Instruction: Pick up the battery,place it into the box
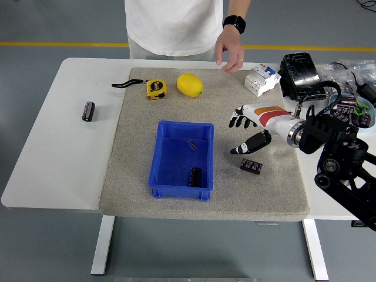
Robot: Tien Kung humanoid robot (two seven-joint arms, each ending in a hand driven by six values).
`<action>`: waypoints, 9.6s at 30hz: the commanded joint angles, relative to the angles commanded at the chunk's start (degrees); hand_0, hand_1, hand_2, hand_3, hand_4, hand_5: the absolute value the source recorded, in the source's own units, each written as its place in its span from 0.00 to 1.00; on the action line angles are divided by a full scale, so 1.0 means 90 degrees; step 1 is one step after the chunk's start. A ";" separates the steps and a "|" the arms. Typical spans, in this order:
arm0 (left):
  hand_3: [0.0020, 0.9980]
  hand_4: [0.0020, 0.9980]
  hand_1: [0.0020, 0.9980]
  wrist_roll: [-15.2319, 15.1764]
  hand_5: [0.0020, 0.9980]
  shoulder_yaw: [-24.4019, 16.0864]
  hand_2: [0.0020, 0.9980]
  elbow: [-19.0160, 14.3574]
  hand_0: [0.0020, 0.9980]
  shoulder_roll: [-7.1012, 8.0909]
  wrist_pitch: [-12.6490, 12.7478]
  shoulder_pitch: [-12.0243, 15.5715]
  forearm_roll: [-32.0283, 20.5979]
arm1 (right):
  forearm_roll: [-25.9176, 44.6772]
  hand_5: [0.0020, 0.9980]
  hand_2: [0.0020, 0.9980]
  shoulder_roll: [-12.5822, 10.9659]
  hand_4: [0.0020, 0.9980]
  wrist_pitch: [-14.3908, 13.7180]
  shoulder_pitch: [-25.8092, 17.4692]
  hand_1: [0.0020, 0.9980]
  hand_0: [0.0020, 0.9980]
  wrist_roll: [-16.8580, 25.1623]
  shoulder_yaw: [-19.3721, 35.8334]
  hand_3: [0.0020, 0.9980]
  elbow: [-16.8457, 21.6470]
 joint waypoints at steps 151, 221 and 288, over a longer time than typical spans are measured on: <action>0.72 0.72 0.60 -0.0243 0.71 0.0601 0.65 0.0023 0.61 -0.0091 -0.0221 -0.0202 -0.0225 | 0.0827 0.06 0.30 0.0423 0.89 -0.1064 -0.0353 0.23 0.25 -0.0215 -0.0345 0.47 -0.1759; 0.72 0.72 0.59 -0.0248 0.71 0.0599 0.65 0.0014 0.61 -0.0097 -0.0270 -0.0186 -0.0104 | 0.3743 0.18 0.45 0.0438 0.77 -0.0572 -0.0475 0.39 0.30 -0.0494 0.0274 0.48 -0.2025; 0.71 0.72 0.56 -0.0154 0.70 0.0632 0.62 -0.0067 0.59 0.0060 -0.0274 -0.0160 -0.0068 | 0.3507 0.24 0.69 0.1330 0.87 -0.0896 0.1510 0.49 0.39 0.0148 -0.1707 0.69 -0.1519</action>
